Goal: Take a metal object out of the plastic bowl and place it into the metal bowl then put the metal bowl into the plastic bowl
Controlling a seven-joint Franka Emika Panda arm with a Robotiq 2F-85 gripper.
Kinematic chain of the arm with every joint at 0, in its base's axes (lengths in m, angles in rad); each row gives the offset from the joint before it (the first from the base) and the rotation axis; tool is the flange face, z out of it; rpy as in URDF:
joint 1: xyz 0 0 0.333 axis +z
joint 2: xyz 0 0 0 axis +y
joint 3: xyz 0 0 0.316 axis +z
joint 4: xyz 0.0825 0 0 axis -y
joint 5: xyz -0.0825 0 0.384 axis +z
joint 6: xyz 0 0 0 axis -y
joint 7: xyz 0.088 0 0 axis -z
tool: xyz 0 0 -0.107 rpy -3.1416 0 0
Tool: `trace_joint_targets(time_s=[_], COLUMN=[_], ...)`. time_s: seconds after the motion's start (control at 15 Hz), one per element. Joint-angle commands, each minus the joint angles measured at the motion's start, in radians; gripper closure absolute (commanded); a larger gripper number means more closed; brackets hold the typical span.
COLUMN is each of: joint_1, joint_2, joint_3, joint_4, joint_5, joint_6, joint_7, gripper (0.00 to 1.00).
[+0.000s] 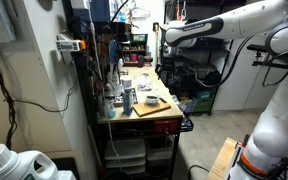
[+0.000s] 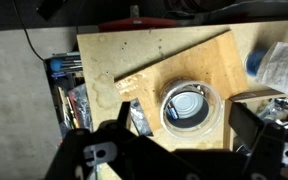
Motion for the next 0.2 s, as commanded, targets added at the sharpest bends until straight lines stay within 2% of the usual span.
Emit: trace_joint_targets(time_s=[0.0, 0.13], joint_1=[-0.011, -0.015], joint_2=[-0.019, -0.043], joint_3=[0.009, 0.011], joint_4=[-0.004, -0.017], joint_5=[-0.015, -0.029], joint_6=[-0.022, -0.039], joint_7=[0.037, 0.07], gripper=[0.0, 0.0])
